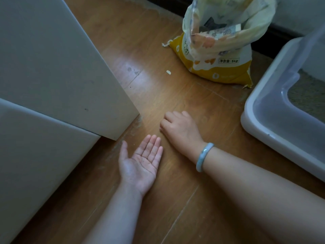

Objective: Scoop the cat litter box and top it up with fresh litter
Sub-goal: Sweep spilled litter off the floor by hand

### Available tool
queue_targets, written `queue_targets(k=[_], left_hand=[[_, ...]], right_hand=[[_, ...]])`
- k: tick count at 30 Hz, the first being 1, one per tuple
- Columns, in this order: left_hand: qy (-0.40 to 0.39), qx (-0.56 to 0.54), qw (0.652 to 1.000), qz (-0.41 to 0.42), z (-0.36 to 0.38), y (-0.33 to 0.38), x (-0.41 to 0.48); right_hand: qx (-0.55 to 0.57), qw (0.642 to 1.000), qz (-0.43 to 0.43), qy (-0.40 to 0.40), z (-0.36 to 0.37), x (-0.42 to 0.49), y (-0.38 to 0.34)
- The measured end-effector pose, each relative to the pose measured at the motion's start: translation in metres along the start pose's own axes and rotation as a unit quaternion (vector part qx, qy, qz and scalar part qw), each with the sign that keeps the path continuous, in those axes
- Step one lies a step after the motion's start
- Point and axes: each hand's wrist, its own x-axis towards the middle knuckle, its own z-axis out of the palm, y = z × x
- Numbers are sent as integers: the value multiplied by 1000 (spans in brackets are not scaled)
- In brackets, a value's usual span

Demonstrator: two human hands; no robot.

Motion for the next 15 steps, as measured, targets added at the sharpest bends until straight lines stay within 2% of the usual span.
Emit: queue_targets(k=[5, 7, 9, 11, 13, 15], left_hand=[[-5, 0, 1000, -2, 5, -5, 2], [-10, 5, 1000, -3, 9, -8, 3], [-13, 9, 1000, -6, 15, -13, 4], [-21, 14, 1000, -16, 21, -21, 5], [-27, 19, 999, -34, 28, -34, 4], [-36, 33, 997, -56, 35, -48, 2]], right_hand=[[-23, 999, 25, -41, -3, 3, -6], [13, 992, 109, -58, -9, -4, -4], [107, 969, 210, -73, -22, -17, 0], [198, 942, 267, -44, -40, -34, -1], [218, 939, 268, 1, -59, -51, -10], [181, 953, 241, 7, -68, -65, -21]])
